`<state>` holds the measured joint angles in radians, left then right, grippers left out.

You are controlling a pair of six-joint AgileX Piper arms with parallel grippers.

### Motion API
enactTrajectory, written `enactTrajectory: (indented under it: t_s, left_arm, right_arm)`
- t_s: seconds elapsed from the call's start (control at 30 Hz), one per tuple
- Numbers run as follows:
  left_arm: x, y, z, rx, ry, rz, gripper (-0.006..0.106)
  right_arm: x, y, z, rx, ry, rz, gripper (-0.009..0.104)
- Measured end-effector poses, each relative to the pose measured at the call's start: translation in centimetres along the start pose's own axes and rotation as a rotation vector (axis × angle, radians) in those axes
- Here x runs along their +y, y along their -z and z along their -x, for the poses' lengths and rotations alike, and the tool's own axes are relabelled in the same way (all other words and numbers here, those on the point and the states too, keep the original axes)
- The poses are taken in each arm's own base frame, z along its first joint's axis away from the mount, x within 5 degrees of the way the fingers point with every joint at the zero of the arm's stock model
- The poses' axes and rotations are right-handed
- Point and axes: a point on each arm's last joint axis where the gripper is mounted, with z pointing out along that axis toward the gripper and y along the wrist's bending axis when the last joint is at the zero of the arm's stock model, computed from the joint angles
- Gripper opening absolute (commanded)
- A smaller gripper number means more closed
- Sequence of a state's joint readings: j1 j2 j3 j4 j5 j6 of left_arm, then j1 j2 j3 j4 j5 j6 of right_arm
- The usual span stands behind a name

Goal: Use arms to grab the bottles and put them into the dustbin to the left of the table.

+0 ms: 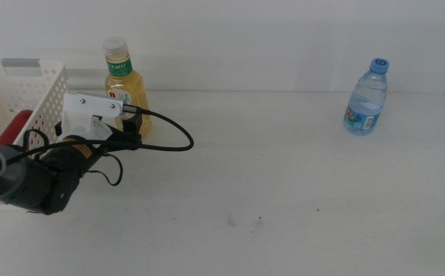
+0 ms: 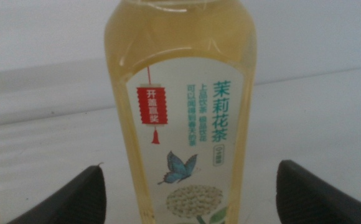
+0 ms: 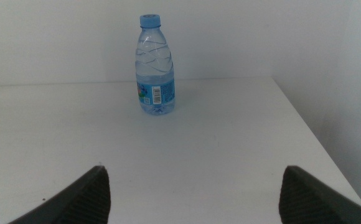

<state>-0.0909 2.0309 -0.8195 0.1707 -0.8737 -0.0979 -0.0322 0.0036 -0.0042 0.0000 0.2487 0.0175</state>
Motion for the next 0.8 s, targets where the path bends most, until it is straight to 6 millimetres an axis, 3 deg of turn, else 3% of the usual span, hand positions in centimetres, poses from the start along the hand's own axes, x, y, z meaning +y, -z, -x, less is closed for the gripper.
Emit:
enactTrajectory:
  t_s: [0.33, 0.8]
  left_arm:
    - [0.3, -2.0, -0.7, 0.009, 0.002, 0.002, 0.094]
    - [1.3, -2.0, -0.8, 0.018, 0.023, -0.001, 0.094]
  right_arm:
    - [0.0, 0.0, 0.0, 0.000, 0.000, 0.000, 0.077]
    - [0.0, 0.0, 0.0, 0.000, 0.000, 0.000, 0.077]
